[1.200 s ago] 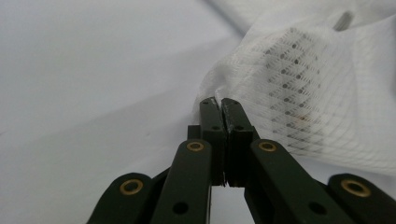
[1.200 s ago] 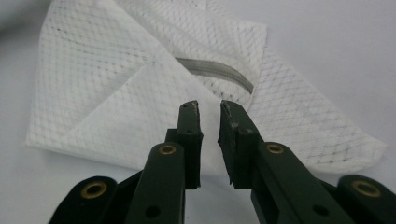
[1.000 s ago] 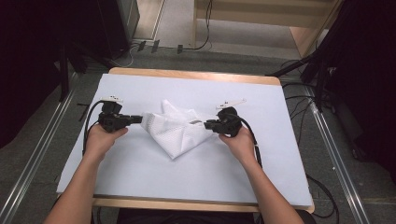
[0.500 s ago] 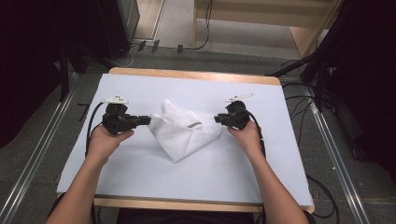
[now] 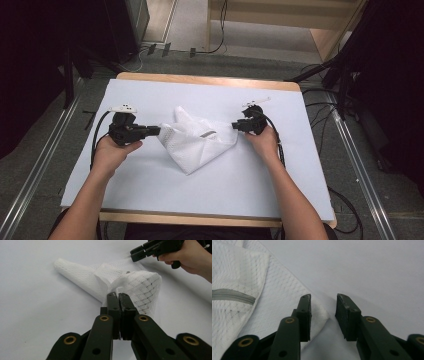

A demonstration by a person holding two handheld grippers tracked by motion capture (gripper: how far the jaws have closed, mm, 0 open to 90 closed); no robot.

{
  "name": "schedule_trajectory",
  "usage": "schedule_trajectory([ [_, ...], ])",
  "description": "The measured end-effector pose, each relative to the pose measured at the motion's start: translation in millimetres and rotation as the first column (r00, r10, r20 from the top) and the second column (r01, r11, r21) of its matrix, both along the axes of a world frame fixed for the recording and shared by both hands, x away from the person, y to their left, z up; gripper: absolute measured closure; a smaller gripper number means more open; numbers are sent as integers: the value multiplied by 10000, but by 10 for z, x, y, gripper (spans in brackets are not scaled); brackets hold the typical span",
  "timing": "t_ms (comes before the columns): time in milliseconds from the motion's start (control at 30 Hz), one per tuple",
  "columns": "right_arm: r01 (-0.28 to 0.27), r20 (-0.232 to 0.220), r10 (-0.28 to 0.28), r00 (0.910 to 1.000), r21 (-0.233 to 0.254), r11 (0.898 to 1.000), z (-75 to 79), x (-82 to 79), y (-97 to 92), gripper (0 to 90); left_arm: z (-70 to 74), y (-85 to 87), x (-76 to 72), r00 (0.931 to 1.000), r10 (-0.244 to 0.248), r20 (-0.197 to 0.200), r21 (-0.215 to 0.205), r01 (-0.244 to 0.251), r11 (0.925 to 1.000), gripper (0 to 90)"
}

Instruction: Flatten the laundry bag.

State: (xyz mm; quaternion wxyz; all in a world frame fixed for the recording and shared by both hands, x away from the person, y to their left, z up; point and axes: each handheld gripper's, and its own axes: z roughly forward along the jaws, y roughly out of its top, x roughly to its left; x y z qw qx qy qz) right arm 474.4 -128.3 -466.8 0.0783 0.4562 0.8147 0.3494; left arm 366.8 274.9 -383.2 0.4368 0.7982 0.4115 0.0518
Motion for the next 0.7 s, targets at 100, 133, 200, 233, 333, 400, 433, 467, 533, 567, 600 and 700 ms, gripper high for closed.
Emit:
schedule_trajectory([
  [100,-22,121,25,9999,-237,9997,-2,-18,33,791,-3,3,-3,10000,19,20,39,-19,10000,900],
  [133,-10,95,12,10000,-227,9997,-2,-16,32,861,-3,4,-4,10000,33,22,59,-33,10000,900],
  [200,-28,-91,28,10000,-18,10000,-5,-11,18,891,-5,11,-1,10000,31,28,82,-31,10000,900],
  [233,-10,-84,10,10000,-56,10000,0,-10,10,895,-4,16,0,10000,52,17,100,-52,9999,900],
  [333,204,86,-203,9998,-197,9996,30,-11,-51,900,0,36,0,9998,176,79,63,-177,9998,900],
  [400,488,113,-488,9987,-14,9988,64,-6,-137,900,4,55,2,9995,304,113,60,-305,9995,900],
  [433,629,175,-631,9979,76,9980,78,-3,-186,900,6,68,4,9994,321,132,79,-322,9995,900],
  [467,761,176,-764,9969,166,9970,91,-1,-239,900,7,83,7,9992,366,151,73,-367,9993,900],
  [533,1081,151,-1085,9940,291,9937,111,1,-342,900,9,113,9,9987,474,162,63,-475,9988,900],
  [567,1167,141,-1173,9930,349,9926,117,2,-395,900,10,124,7,9983,550,165,51,-551,9985,900],
  [600,1318,139,-1324,9911,395,9905,123,1,-445,900,11,135,6,9982,578,187,26,-578,9983,900],
  [700,1646,95,-1653,9862,526,9849,130,-12,-578,900,13,149,-5,9980,589,216,25,-590,9983,900],
])
